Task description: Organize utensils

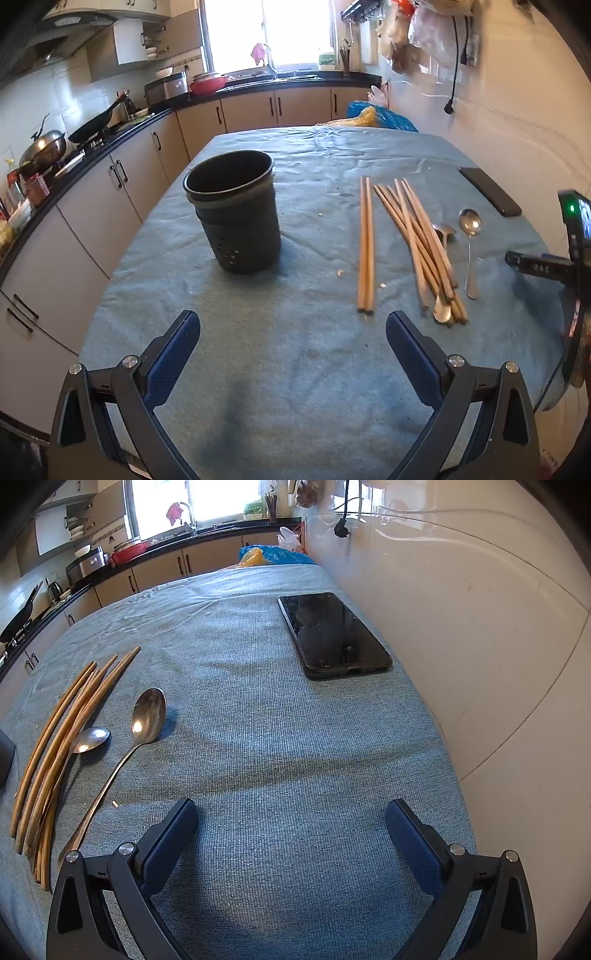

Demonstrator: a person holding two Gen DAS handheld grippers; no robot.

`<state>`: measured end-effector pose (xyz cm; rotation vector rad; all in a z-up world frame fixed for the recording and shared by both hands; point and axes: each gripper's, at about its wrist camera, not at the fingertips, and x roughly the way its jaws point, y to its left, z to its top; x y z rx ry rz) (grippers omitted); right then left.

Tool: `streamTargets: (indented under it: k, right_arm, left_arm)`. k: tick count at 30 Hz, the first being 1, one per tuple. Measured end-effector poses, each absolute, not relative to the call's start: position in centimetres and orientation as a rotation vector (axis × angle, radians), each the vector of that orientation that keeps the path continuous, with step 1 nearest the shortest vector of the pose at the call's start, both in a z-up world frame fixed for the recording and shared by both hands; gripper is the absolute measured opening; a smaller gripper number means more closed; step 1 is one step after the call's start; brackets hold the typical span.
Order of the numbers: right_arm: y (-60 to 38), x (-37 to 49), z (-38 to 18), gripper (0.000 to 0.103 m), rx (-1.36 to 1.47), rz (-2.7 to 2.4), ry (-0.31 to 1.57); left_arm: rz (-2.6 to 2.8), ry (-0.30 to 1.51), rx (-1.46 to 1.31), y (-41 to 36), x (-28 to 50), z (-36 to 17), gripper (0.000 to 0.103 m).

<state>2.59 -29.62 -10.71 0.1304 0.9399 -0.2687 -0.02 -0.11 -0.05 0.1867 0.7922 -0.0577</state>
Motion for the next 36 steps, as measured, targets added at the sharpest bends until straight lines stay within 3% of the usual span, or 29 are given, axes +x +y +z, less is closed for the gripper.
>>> streamTargets:
  k: [9, 11, 22, 30, 36]
  right_arm:
    - [-29.6, 2.8, -10.5, 0.103, 0.139, -0.259, 0.942]
    - [-29.3, 2.1, -10.3, 0.099, 0.146, -0.229, 0.935]
    - [-23.6, -7.9, -2.1, 0.096, 0.158, 0.087, 0.597]
    - [-21.1, -7.8, -1.5, 0.085, 0.181, 0.206, 0.585]
    - [-19.8, -8.6, -1.7, 0.084, 0.160, 0.229, 0.601]
  left_arm:
    - [-0.061, 0.748, 0.191, -1.9, -2.0, 0.0, 0.101]
    - [-0.063, 0.765, 0.183, -2.0, -2.0, 0.3, 0.101]
    - [-0.047, 0.760, 0.188, -2.1, -2.1, 0.3, 0.101]
    - [-0.029, 0.742, 0.177, -1.3, -2.8, 0.4, 0.101]
    - [-0.032, 0.740, 0.170, -1.0, -2.8, 0.4, 0.101]
